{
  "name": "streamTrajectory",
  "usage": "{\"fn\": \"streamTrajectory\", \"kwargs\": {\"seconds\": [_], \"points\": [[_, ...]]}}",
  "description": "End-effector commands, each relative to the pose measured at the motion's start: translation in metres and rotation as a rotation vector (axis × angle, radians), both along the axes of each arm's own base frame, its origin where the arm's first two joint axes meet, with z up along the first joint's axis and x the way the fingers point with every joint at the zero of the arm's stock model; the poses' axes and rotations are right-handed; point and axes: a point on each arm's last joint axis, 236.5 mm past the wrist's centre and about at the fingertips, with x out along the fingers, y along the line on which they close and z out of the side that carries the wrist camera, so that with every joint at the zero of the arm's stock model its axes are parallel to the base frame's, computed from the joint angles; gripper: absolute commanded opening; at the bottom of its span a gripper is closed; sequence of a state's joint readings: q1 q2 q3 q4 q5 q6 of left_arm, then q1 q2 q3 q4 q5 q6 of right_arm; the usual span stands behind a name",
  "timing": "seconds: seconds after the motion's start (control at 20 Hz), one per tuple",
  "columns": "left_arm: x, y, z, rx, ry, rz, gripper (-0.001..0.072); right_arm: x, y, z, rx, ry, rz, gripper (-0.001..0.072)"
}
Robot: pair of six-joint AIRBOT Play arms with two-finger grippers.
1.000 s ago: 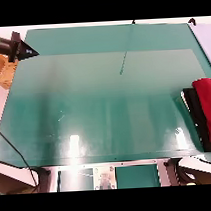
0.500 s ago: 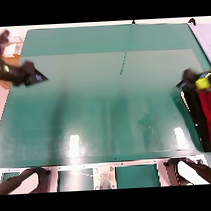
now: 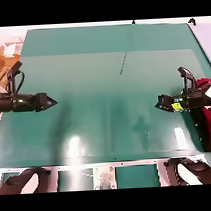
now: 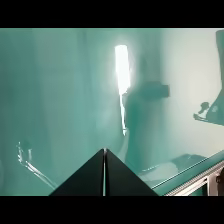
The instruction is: Fold the shirts.
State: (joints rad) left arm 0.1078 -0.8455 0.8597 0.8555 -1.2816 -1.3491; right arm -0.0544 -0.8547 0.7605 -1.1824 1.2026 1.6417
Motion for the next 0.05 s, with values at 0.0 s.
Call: {"fn": "streamTrajectory", "kwargs": {"seconds": [0.0], "points": [[-0.0007,-0.0004,-0.0015,-0.007,0.003,0.014,0.002,-0.0028,0.0034,-0.0022,0.002,0.004,0.01,0.002]]}}
